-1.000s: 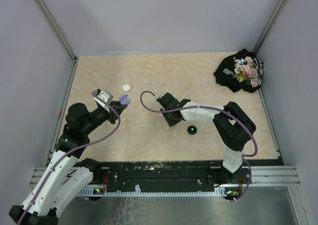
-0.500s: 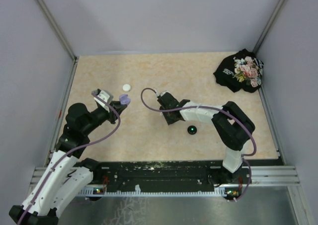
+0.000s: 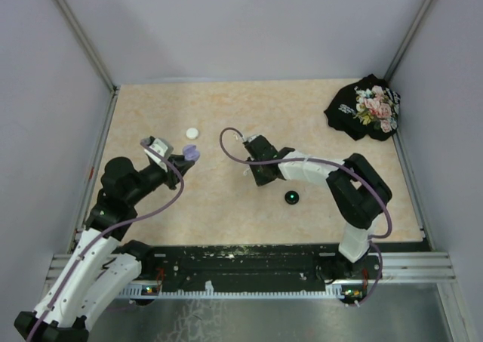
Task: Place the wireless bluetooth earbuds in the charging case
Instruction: Pick up the earbud from the center of the board, then place the earbud in the charging case, then pick up the earbud from the center of the board.
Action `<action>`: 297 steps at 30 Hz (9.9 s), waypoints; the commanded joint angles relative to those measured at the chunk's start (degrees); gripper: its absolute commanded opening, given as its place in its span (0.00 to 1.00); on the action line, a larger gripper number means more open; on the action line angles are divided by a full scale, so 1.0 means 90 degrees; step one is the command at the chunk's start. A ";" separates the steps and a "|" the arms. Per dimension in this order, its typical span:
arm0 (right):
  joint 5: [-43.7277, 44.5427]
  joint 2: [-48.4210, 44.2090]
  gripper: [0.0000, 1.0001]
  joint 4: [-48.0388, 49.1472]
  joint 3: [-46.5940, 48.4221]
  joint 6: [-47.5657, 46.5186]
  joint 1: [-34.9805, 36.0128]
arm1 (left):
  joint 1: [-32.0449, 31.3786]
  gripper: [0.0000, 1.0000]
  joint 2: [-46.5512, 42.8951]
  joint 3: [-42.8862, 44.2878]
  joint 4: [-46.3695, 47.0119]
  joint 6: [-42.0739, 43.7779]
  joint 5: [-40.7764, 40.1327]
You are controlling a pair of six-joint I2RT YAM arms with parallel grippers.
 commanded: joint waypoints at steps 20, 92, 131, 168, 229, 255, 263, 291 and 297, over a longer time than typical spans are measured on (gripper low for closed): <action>-0.5279 -0.2347 0.00 -0.0814 0.1277 0.0329 -0.1439 | 0.0019 0.00 0.0431 -0.1034 0.2699 -0.0057 0.1440; -0.7941 -0.1508 0.00 -0.1040 0.2094 0.1689 -0.1323 | -0.1048 0.00 0.3764 -0.1813 0.8854 -0.0661 0.2081; -0.5918 -0.2019 0.11 0.0338 0.1073 0.3690 -0.1313 | -0.1191 0.00 0.3725 -0.2314 1.0105 -0.0807 0.0887; -0.6180 -0.2552 0.46 0.0930 0.1400 0.1439 -0.1179 | -0.1327 0.00 0.3709 -0.2148 0.9068 -0.0951 0.0631; -0.5895 -0.4405 0.60 0.4716 -0.2010 -0.1547 -0.0752 | -0.0313 0.00 0.2887 -0.2271 0.8582 -0.2948 0.2316; -0.6449 -0.3365 0.48 0.8328 -0.2808 0.0205 -0.0679 | -0.0294 0.00 0.2614 -0.1823 0.9088 -0.3475 0.3557; -0.6639 -0.3201 0.47 0.8488 -0.2736 0.0313 -0.0586 | -0.0297 0.00 0.2641 -0.1737 0.9148 -0.3591 0.3497; -0.6829 -0.2816 0.33 0.9643 -0.2694 0.1006 -0.0434 | -0.0508 0.00 0.3230 -0.1660 1.0032 -0.4105 0.3586; -0.6869 -0.2711 0.29 0.9875 -0.2730 0.1181 -0.0425 | -0.0566 0.00 0.3358 -0.1664 1.0341 -0.4223 0.3540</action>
